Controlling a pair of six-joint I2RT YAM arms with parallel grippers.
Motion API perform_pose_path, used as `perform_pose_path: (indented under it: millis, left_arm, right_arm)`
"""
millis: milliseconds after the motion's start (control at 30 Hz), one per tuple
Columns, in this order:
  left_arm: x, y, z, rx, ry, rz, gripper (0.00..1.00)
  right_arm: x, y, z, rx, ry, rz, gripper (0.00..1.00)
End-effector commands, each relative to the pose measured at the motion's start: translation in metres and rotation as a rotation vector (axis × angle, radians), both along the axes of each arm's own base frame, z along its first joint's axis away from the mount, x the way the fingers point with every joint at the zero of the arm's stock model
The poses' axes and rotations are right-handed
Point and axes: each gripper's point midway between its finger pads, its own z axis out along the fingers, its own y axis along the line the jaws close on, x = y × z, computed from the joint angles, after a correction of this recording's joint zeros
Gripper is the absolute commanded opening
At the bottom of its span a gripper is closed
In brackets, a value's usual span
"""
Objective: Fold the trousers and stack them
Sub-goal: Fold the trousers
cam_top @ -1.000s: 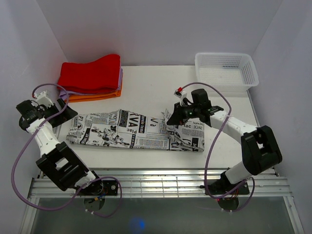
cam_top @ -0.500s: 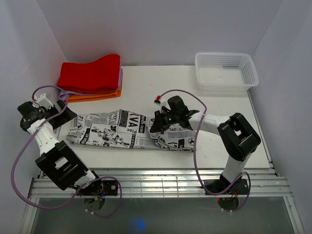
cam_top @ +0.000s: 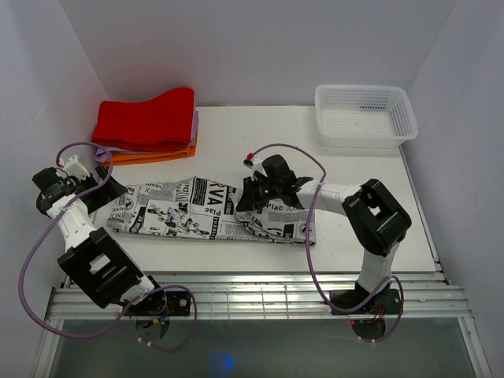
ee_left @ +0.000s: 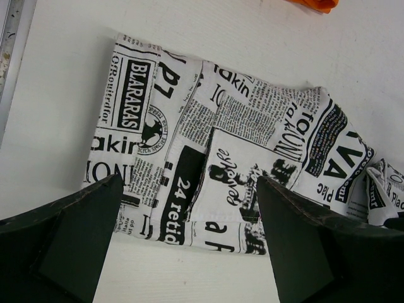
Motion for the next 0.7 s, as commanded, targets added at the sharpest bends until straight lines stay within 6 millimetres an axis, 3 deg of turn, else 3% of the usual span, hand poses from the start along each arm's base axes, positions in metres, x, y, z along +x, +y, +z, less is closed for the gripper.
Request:
perform_pose_path:
  millis: [0,200,267,300,367,400,500,533,567,600,667]
  left_arm:
    - [0.001,-0.002,0.013,0.035,-0.048,-0.016,0.98]
    - [0.003,-0.008,0.016,0.018,-0.071,-0.037,0.98]
    - [0.003,-0.009,0.017,0.022,-0.072,-0.041,0.98]
    - [0.004,-0.009,0.018,0.021,-0.075,-0.044,0.98]
    - [0.005,-0.012,0.022,0.021,-0.088,-0.054,0.98]
    - [0.005,-0.015,0.024,0.019,-0.094,-0.069,0.98]
    - [0.005,-0.034,0.036,0.002,-0.136,-0.146,0.98]
    - [0.006,-0.041,0.041,0.017,-0.159,-0.194,0.98]
    - [0.006,-0.050,0.045,0.018,-0.178,-0.239,0.98]
    - [0.001,-0.074,0.057,-0.021,-0.225,-0.336,0.98]
    - [-0.003,-0.095,0.069,-0.005,-0.289,-0.447,0.98]
  right_arm:
    - [0.018,0.021,0.030,0.082,-0.076,-0.021,0.08]
    - [0.010,0.038,0.021,0.074,-0.100,0.019,0.08]
    - [0.007,0.042,0.010,0.053,-0.088,0.044,0.26]
    - [0.008,0.045,0.012,0.058,-0.087,0.059,0.43]
    - [0.009,0.047,0.011,0.054,-0.096,0.066,0.53]
    - [0.013,0.049,0.019,0.059,-0.123,0.080,0.57]
    - [0.011,0.051,0.052,0.121,-0.177,0.147,0.83]
    - [0.015,0.048,0.073,0.149,-0.211,0.172,0.86]
    - [0.014,0.045,0.082,0.167,-0.212,0.200,0.86]
    - [0.007,0.040,0.093,0.201,-0.197,0.252,0.84]
    - [0.011,0.013,0.111,0.231,-0.200,0.270,0.77]
